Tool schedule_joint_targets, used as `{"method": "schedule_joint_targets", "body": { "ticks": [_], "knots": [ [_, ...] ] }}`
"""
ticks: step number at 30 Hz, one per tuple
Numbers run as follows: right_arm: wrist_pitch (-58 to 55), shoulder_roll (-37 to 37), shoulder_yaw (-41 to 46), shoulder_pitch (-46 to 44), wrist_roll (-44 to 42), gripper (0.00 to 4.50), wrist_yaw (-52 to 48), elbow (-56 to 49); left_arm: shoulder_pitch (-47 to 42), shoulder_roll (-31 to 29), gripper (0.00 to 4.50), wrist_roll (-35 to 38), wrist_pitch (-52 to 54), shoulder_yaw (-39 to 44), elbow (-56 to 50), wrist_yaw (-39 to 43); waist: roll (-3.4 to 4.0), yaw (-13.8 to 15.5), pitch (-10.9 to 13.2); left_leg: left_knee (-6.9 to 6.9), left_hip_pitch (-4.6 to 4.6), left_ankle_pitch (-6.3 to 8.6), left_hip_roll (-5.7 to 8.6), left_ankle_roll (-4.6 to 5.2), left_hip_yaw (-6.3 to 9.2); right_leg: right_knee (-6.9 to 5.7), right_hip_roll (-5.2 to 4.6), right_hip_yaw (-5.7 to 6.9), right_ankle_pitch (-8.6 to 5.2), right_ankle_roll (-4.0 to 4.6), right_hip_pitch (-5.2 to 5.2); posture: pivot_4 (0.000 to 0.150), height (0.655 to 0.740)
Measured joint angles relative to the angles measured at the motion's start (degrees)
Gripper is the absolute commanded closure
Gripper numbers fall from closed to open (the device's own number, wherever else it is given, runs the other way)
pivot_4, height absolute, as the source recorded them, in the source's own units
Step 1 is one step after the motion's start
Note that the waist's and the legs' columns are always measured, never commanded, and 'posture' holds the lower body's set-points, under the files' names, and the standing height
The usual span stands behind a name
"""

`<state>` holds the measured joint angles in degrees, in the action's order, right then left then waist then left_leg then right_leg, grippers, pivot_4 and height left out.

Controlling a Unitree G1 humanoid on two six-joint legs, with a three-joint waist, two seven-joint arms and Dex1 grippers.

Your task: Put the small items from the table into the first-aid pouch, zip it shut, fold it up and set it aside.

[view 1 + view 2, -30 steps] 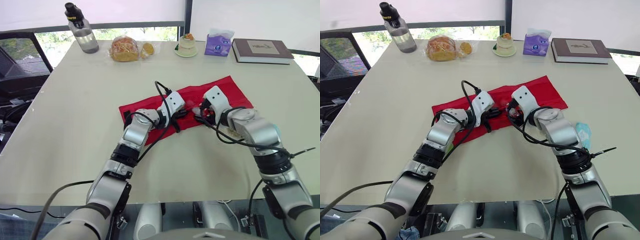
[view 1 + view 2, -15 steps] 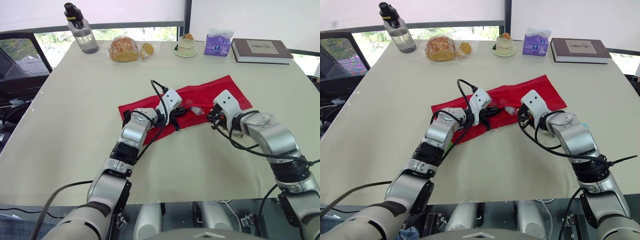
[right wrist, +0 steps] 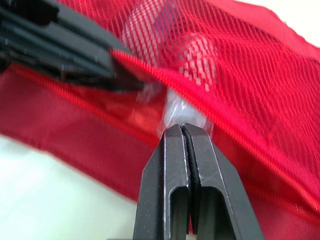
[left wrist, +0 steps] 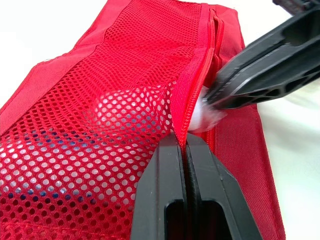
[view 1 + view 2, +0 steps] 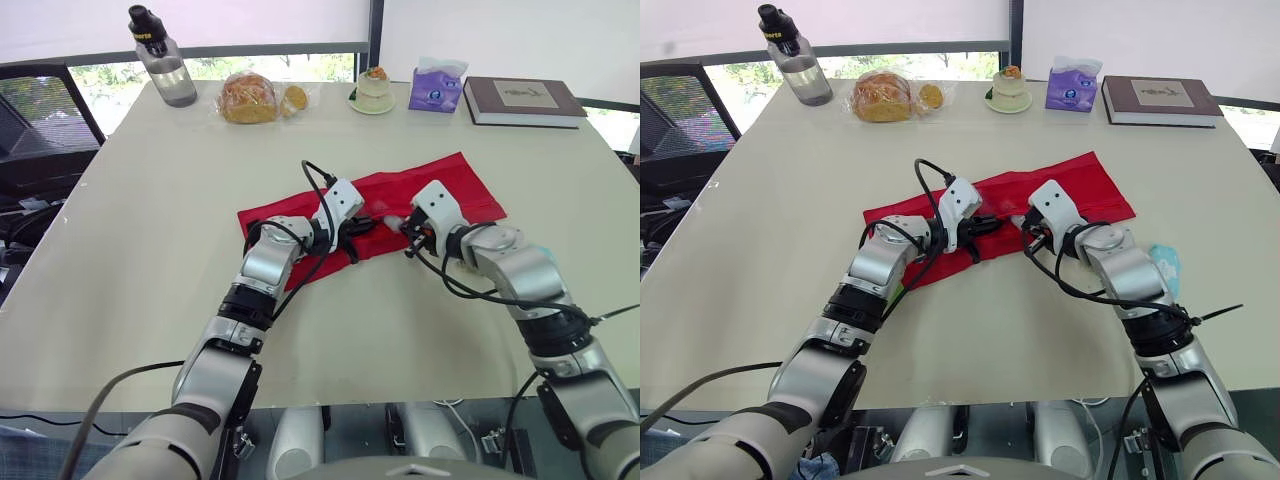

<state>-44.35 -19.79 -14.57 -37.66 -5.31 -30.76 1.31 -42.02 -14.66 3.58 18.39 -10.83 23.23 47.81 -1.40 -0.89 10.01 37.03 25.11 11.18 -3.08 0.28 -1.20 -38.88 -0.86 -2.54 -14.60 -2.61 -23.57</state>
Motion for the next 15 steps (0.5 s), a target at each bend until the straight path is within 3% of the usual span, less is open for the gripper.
{"method": "schedule_joint_targets", "body": {
  "ticks": [15],
  "knots": [
    [10.1,7.1,0.0,-1.6,2.8,4.46,4.2,9.0,0.6,-0.5,4.5,0.0,-0.1,0.1,-1.7,0.9,0.0,-0.1,0.0,-0.02,0.0,0.0,0.0,0.0,0.0,0.0,0.0,0.0,0.0,0.0,0.0,0.15,0.74]
  ]
}}
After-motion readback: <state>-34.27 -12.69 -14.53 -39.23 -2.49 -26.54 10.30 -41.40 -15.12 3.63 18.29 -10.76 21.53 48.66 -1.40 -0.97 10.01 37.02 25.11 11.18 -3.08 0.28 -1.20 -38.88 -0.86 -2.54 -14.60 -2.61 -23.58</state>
